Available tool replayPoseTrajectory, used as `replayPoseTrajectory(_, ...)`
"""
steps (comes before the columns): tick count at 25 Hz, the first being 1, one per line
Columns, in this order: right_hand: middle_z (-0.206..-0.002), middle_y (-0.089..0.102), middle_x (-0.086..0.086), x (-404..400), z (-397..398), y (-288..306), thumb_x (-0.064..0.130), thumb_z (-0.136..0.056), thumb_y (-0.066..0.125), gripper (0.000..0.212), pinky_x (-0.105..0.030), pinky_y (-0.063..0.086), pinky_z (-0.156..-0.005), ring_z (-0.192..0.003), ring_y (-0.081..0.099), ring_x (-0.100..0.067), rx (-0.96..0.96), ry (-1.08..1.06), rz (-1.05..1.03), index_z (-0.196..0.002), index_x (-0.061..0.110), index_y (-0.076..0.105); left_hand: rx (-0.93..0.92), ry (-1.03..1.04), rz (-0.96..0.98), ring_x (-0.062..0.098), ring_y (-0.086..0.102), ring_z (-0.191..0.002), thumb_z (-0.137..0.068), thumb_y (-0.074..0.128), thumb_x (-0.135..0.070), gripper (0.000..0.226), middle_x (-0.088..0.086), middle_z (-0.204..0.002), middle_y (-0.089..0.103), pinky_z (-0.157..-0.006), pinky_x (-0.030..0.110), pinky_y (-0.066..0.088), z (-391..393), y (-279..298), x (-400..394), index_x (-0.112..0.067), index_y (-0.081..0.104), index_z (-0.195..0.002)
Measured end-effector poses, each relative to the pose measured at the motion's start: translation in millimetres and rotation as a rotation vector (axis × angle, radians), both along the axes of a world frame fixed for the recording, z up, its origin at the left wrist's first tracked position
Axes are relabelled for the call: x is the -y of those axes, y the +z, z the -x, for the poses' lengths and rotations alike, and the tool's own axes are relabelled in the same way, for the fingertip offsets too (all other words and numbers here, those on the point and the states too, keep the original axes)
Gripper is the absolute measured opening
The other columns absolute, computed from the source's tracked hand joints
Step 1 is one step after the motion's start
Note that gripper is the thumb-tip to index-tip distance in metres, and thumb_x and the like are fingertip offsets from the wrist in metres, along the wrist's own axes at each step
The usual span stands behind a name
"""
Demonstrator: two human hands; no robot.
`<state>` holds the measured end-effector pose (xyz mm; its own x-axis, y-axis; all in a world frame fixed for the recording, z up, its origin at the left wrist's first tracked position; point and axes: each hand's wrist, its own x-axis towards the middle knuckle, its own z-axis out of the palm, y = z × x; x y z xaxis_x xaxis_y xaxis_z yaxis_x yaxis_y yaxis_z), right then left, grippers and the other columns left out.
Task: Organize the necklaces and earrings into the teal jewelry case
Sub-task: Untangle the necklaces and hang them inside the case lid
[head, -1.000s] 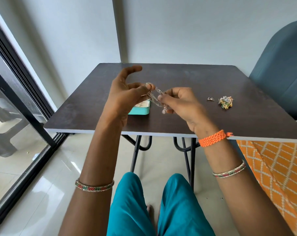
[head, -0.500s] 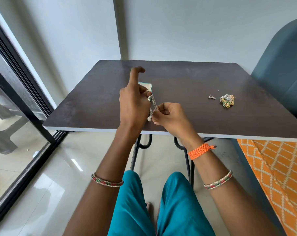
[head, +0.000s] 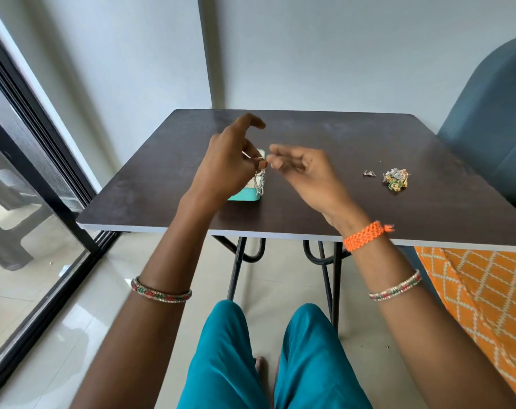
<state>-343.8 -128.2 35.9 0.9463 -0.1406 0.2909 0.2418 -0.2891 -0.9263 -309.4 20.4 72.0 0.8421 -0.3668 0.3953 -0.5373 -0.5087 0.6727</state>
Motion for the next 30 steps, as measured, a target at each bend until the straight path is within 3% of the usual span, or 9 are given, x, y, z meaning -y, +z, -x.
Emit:
replayPoseTrajectory(5, -0.105, 0.071, -0.015, -6.9, -34.6, 24.9, 0.006, -0.086, 0.065, 0.024, -0.035, 0.053, -0.092, -0.096, 0.067, -0.016, 0.175, 0.047, 0.076, -0.109, -0.002, 0.068, -0.124, -0.077, 0.152, 0.023, 0.067, -0.062, -0.079, 0.065, 0.004, 0.052, 0.012, -0.070, 0.066, -0.071, 0.040, 0.060, -27.0, 24.2, -7.7, -0.014, 0.048, -0.124)
replayPoseTrajectory(9, -0.094, 0.074, -0.009, -5.2, -45.3, 38.1, 0.011, -0.081, 0.072, 0.020, -0.040, 0.057, -0.086, -0.087, 0.070, -0.013, 0.201, 0.009, 0.210, -0.100, 0.005, 0.073, -0.371, -0.144, 0.376, 0.011, 0.066, -0.056, -0.083, 0.063, 0.008, 0.054, 0.010, -0.068, 0.066, -0.064, 0.024, 0.059, -38.8, 30.0, -11.7, -0.005, 0.042, -0.132)
replayPoseTrajectory(12, -0.080, 0.075, -0.001, -6.1, -45.2, 49.6, 0.019, -0.079, 0.076, 0.012, -0.028, 0.058, -0.076, -0.076, 0.070, -0.007, 0.219, -0.062, 0.312, -0.087, 0.011, 0.077, -0.560, -0.190, 0.520, 0.011, 0.066, -0.060, -0.087, 0.058, 0.007, 0.047, 0.016, -0.081, 0.063, -0.063, 0.022, 0.058, -48.1, 24.9, -13.0, -0.006, 0.042, -0.130)
replayPoseTrajectory(15, -0.072, 0.074, -0.001, -15.5, -58.0, 52.8, 0.019, -0.079, 0.074, 0.009, -0.012, 0.049, -0.060, -0.063, 0.064, -0.004, 0.233, -0.169, 0.501, -0.078, 0.011, 0.078, -0.605, -0.130, 0.615, 0.009, 0.068, -0.057, -0.087, 0.061, 0.000, 0.030, 0.007, -0.067, 0.069, -0.059, 0.021, 0.057, -63.6, 13.7, -10.4, 0.002, 0.052, -0.115)
replayPoseTrajectory(20, -0.078, 0.072, -0.010, -23.3, -96.7, 36.4, 0.010, -0.081, 0.062, 0.012, -0.035, 0.055, -0.069, -0.078, 0.067, -0.024, 0.191, -0.279, 0.657, -0.076, 0.010, 0.074, -0.580, -0.057, 0.782, 0.006, 0.064, -0.049, -0.092, 0.057, -0.006, 0.005, 0.001, -0.057, 0.067, -0.054, 0.020, 0.056, -84.2, -11.0, 0.7, -0.002, 0.056, -0.094)
replayPoseTrajectory(23, -0.076, 0.072, -0.008, -16.4, -116.8, 29.6, 0.005, -0.079, 0.059, 0.015, -0.033, 0.054, -0.069, -0.078, 0.066, -0.023, 0.171, -0.289, 0.618, -0.073, 0.008, 0.072, -0.476, 0.100, 0.684, 0.010, 0.066, -0.061, -0.099, 0.047, -0.020, 0.019, 0.005, -0.071, 0.068, -0.065, 0.026, 0.058, -118.4, -32.3, -2.8, -0.006, 0.060, -0.097)
replayPoseTrajectory(27, -0.074, 0.071, -0.005, -12.6, -140.7, 18.3, 0.003, -0.079, 0.060, 0.014, -0.031, 0.054, -0.068, -0.073, 0.065, -0.018, 0.107, -0.256, 0.630, -0.074, 0.007, 0.073, -0.294, 0.348, 0.286, 0.018, 0.056, -0.077, -0.096, 0.048, -0.036, 0.031, 0.005, -0.085, 0.064, -0.073, 0.027, 0.044, -172.8, -76.6, -16.7, -0.013, 0.067, -0.090)
replayPoseTrajectory(29, -0.073, 0.072, -0.007, -9.2, -146.6, 9.6, 0.005, -0.079, 0.061, 0.013, -0.033, 0.054, -0.068, -0.071, 0.065, -0.019, 0.097, -0.240, 0.643, -0.075, 0.008, 0.074, -0.346, 0.379, 0.051, 0.019, 0.056, -0.089, -0.096, 0.040, -0.048, 0.044, 0.002, -0.091, 0.061, -0.097, 0.038, 0.040, -189.4, -98.4, -18.7, -0.011, 0.064, -0.101)
replayPoseTrajectory(30, -0.073, 0.072, -0.007, -7.1, -149.0, 5.2, 0.007, -0.079, 0.062, 0.013, -0.034, 0.054, -0.068, -0.070, 0.065, -0.019, 0.093, -0.235, 0.644, -0.075, 0.010, 0.074, -0.378, 0.373, -0.057, 0.020, 0.053, -0.095, -0.097, 0.033, -0.051, 0.050, 0.002, -0.095, 0.060, -0.109, 0.047, 0.027, -193.7, -106.1, -17.3, -0.012, 0.063, -0.103)
